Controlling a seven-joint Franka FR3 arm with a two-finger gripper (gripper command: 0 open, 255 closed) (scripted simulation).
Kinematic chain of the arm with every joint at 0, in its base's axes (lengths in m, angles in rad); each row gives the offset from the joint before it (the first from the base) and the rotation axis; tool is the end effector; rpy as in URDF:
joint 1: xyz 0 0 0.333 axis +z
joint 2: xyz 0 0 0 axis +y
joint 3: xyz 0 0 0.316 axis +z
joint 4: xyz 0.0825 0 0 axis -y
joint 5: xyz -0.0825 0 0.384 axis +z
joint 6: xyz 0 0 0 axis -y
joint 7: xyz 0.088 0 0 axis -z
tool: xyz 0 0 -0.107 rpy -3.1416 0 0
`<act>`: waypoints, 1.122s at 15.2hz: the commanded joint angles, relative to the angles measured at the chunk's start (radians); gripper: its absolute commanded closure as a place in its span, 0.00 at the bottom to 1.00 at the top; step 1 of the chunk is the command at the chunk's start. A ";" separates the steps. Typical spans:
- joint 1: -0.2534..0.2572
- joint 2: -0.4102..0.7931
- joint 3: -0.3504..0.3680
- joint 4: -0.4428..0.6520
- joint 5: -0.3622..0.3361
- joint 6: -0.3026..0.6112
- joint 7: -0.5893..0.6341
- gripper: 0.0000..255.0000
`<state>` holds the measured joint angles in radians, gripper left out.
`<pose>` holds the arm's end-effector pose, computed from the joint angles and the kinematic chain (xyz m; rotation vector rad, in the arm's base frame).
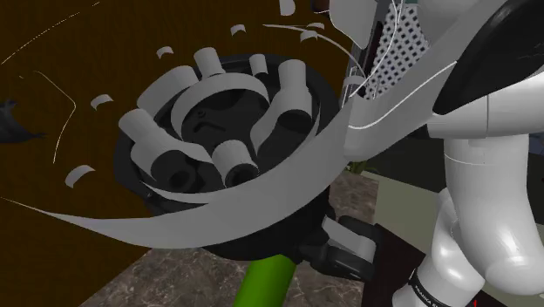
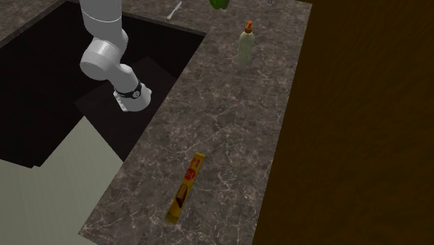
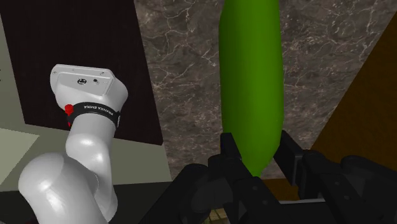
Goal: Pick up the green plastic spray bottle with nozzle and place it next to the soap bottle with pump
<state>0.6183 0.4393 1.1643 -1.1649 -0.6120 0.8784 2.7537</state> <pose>0.1167 0.5482 0.6241 2.3149 -1.5616 0.6229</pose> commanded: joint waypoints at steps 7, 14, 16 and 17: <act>0.108 0.071 -0.021 0.017 -0.011 0.014 0.097 1.00; 0.020 0.047 0.006 -0.137 0.027 0.127 0.125 1.00; 0.001 0.043 0.011 -0.175 0.034 0.157 0.132 1.00; -0.008 0.041 0.013 -0.192 0.036 0.171 0.135 1.00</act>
<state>0.6179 0.4799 1.1768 -1.3424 -0.5760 1.0355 2.8867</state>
